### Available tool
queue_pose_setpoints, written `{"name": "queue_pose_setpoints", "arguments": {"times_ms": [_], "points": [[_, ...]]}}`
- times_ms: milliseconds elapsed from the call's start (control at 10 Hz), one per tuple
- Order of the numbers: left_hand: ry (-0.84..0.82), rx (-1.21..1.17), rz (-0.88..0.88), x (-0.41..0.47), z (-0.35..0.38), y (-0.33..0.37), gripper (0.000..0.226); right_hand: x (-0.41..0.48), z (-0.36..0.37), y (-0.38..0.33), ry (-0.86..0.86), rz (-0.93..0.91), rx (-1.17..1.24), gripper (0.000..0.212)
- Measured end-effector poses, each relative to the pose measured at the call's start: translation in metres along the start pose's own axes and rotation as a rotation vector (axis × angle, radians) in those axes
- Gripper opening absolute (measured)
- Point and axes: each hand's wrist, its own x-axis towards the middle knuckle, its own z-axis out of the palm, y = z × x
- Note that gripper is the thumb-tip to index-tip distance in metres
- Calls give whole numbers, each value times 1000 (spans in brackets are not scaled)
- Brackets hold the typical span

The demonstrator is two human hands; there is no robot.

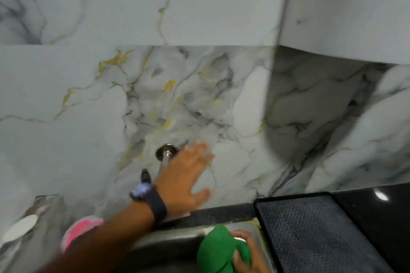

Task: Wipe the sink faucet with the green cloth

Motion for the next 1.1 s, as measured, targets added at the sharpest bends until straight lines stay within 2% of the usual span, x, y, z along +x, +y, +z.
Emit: {"name": "queue_pose_setpoints", "arguments": {"times_ms": [100,200,300,400,500,600,700,800,900,1000,1100], "points": [[-192,-708,-122,-19,100,89,91,-2,-54,30,-169,139,275,23],[-326,-1089,-359,-2,144,125,76,22,-113,49,-172,327,446,16],[-308,-1216,-572,36,207,159,73,46,-162,76,-172,419,567,35],[-276,-1221,-699,79,254,183,51,75,-199,105,-218,491,728,60],[-187,-1146,-797,115,294,196,17,114,-229,128,-204,457,679,65],[-172,-960,-846,150,321,202,24,155,-248,156,-94,365,493,42],[-234,-700,-841,173,343,202,42,182,-252,180,54,277,232,30],[-335,-534,-788,184,367,195,57,196,-247,197,146,217,-210,32],[-374,-395,-777,179,385,189,68,195,-236,214,170,230,-622,51],[-331,-442,-849,177,386,188,59,196,-231,217,269,287,-575,62],[-290,-541,-862,164,369,189,32,189,-230,209,324,345,-485,73]]}}
